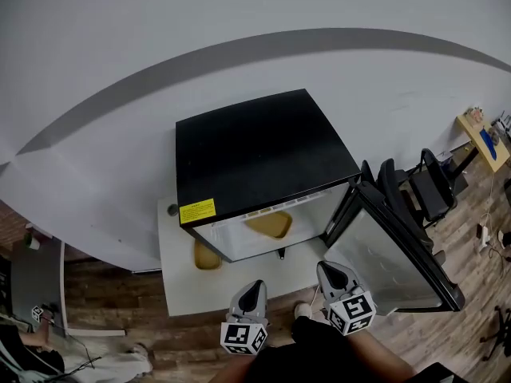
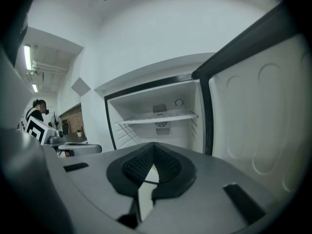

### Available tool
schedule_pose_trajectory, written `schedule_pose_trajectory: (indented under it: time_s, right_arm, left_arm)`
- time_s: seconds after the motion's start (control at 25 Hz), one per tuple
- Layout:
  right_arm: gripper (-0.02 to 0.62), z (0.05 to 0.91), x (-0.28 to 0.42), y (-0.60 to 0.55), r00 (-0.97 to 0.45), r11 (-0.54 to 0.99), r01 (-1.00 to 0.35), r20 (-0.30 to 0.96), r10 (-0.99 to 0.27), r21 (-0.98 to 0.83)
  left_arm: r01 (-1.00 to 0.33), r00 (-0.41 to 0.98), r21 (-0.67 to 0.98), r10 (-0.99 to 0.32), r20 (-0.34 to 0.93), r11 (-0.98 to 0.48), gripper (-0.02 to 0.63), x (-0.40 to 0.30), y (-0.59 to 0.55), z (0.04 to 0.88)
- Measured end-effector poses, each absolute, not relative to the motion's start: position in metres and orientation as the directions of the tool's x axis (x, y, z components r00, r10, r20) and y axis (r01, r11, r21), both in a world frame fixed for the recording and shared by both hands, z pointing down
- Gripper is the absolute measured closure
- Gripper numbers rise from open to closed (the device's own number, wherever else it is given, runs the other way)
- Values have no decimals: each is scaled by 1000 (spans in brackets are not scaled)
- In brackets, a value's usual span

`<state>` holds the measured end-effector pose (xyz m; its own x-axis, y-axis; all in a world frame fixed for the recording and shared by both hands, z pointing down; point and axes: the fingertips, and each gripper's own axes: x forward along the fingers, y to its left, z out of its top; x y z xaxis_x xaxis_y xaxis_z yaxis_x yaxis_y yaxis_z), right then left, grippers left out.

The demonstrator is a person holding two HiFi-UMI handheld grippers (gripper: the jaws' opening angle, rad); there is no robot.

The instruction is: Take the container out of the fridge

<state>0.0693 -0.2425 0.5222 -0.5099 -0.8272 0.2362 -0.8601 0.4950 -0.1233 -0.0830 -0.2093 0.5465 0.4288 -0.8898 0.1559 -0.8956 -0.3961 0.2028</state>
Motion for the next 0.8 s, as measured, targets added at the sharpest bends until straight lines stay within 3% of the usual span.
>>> schedule_pose_trajectory:
  time_s: [0.4, 0.8]
  right_arm:
    - [599, 533, 67, -279, -579, 565, -815, 250, -776, -129]
    - [598, 556, 61, -307, -634, 627, -768, 294, -715, -132]
  left_arm:
    - [-923, 384, 119, -879, 282, -365, 589, -70, -275, 582]
    - [-886, 423, 11, -796, 433, -464, 588, -40, -346, 647]
